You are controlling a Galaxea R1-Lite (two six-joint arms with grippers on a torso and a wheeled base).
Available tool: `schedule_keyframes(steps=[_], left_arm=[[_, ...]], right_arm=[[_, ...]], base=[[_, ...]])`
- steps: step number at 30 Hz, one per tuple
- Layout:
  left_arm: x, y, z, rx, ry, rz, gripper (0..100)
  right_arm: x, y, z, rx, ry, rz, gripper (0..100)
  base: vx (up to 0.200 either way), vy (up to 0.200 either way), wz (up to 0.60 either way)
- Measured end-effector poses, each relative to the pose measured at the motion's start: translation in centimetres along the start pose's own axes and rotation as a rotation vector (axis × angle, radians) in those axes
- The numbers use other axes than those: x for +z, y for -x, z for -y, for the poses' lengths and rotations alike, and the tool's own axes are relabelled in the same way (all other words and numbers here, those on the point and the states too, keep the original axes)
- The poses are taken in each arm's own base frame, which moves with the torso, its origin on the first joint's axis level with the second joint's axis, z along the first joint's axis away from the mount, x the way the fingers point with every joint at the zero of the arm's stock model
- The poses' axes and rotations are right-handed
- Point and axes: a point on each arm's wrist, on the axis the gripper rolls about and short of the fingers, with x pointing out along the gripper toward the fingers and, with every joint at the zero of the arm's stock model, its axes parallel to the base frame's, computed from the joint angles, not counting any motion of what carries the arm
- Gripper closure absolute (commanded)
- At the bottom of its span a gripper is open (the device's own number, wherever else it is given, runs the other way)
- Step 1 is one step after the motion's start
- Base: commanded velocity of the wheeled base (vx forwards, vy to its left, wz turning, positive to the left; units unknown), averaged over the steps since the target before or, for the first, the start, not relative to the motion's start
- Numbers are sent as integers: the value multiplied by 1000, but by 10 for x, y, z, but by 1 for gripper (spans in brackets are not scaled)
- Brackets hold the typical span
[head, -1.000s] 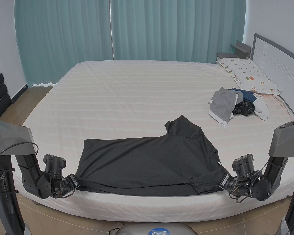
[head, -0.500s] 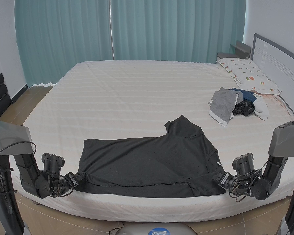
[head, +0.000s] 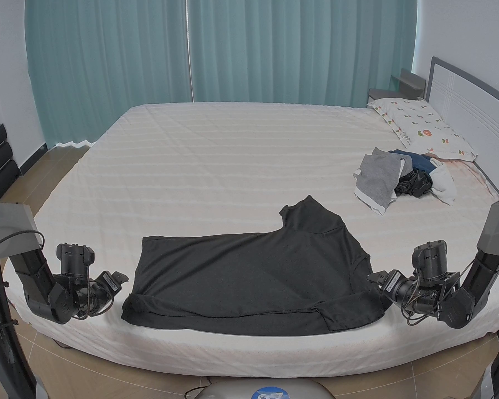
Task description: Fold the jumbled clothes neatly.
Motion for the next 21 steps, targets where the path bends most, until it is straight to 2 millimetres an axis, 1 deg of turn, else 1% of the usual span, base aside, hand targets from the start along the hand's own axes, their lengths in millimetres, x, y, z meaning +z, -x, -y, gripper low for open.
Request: schedule_keyframes(steps=[5, 9, 13, 18, 21], left_arm=[[8, 0, 7, -46, 40, 14, 0], [5, 1, 12, -103, 26, -40, 0], [0, 2, 18, -122, -36, -106, 0], [-5, 3, 24, -131, -152, -133, 0], [-8, 3, 29, -140, -176, -140, 0]], right_arm=[[5, 0, -2, 41, -9, -24, 0], [7, 0, -1, 44, -6, -27, 0], [9, 2, 8, 21, 25, -34, 0], [6, 7, 21, -22, 58, -50, 0], [6, 11, 29, -43, 82, -51, 0]], base=[[0, 0, 0], [0, 0, 0], [0, 0, 0], [0, 0, 0], [0, 0, 0]])
